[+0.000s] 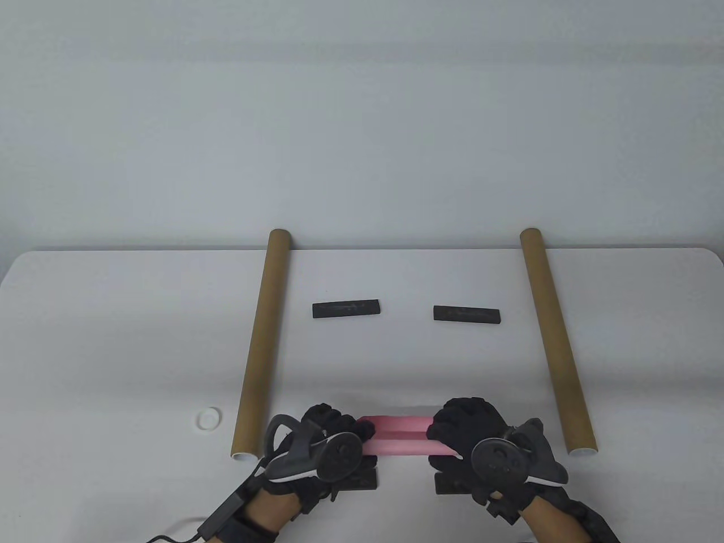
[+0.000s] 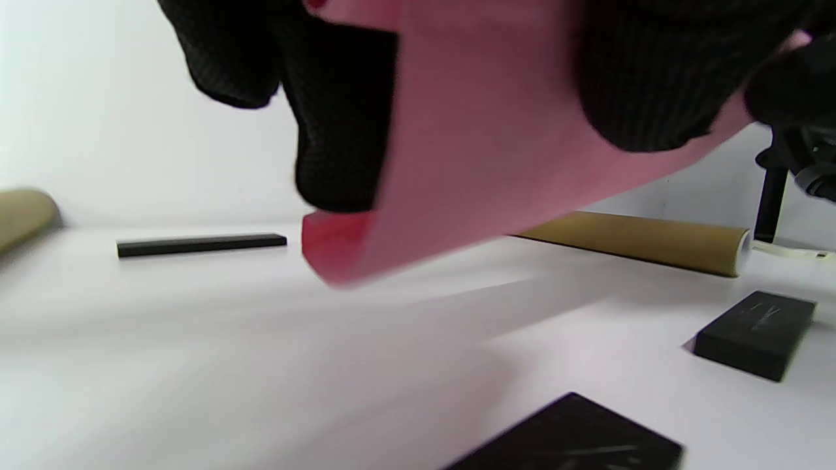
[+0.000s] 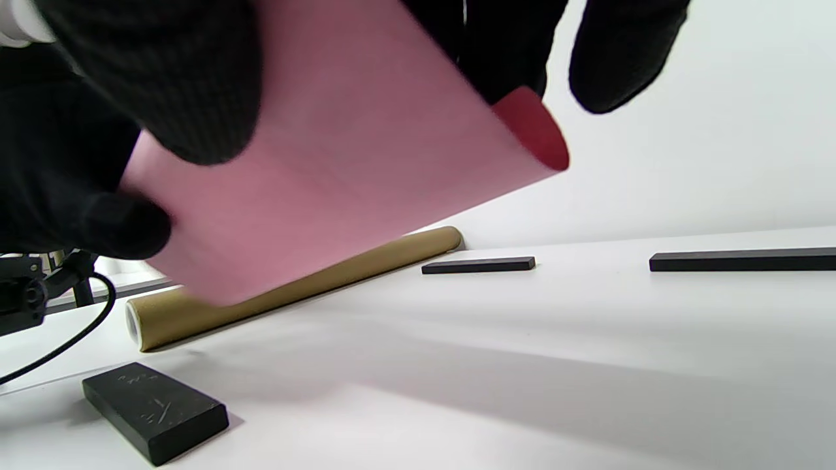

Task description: Roll up papers and store in mailing tubes

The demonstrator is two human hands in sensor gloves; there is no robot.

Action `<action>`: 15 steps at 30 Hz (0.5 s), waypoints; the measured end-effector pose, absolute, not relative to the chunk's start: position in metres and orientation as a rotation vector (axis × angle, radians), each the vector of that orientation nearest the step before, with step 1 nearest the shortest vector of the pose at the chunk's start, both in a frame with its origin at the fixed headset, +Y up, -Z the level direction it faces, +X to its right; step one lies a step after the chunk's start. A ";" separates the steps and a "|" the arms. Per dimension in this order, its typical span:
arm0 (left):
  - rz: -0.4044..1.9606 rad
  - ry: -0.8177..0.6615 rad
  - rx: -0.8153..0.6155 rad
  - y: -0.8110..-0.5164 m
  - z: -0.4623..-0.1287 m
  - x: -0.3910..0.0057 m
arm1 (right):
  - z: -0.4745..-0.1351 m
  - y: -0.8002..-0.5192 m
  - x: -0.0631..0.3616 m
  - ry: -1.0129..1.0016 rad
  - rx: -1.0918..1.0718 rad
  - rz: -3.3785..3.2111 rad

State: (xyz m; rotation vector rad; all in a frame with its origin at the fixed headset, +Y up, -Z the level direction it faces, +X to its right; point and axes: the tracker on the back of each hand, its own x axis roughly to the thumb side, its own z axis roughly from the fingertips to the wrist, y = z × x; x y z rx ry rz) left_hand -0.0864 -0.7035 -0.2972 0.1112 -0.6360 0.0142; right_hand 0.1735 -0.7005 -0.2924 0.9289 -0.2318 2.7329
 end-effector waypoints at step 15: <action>0.018 -0.637 0.130 -0.702 -0.297 -0.086 | -0.290 -0.698 0.174 -0.270 0.925 2.735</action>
